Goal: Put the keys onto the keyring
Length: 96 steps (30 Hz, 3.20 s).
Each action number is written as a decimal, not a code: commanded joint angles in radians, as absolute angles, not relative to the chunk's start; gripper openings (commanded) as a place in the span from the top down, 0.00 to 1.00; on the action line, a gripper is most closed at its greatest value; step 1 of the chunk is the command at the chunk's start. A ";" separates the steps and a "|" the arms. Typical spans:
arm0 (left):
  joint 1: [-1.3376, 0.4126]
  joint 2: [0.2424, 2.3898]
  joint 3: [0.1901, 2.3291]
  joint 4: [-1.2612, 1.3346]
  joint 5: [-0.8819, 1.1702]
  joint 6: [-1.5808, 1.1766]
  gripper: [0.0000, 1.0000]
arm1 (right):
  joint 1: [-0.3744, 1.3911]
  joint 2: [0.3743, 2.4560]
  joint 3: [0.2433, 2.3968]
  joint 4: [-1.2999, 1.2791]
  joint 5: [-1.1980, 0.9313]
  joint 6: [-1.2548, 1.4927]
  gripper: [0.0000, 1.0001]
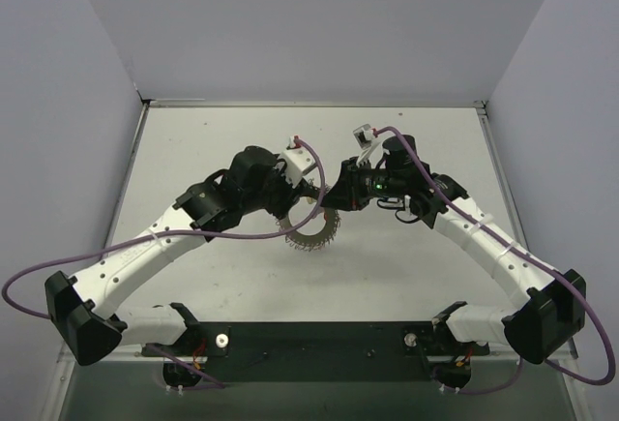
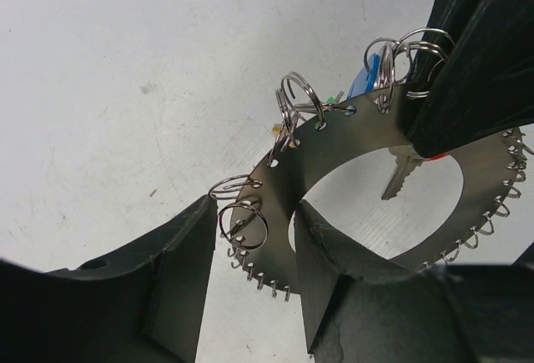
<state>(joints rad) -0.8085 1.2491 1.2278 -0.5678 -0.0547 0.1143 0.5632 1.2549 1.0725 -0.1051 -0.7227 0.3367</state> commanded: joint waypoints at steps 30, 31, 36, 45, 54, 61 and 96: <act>-0.742 1.178 1.218 -0.552 0.074 0.129 0.40 | 0.557 1.226 1.104 -0.075 -0.799 0.310 1.00; -0.742 1.178 1.216 -0.552 0.072 0.129 0.41 | 0.557 1.226 1.106 -0.074 -0.799 0.310 1.00; -0.742 1.190 1.216 -0.561 0.074 0.135 0.41 | 0.554 1.223 1.101 -0.075 -0.799 0.308 1.00; -0.741 1.209 1.223 -0.577 0.057 0.141 0.39 | 0.551 1.219 1.100 -0.075 -0.802 0.307 1.00; -0.710 1.169 1.206 -0.554 0.067 0.133 0.57 | 0.551 1.215 1.091 -0.066 -0.816 0.307 1.00; -0.693 1.155 1.195 -0.542 0.104 0.130 0.63 | 0.551 1.212 1.083 -0.057 -0.831 0.307 1.00; -0.239 1.068 1.086 -0.203 1.041 -0.330 0.36 | 0.545 1.141 1.019 -0.015 -0.951 0.193 1.00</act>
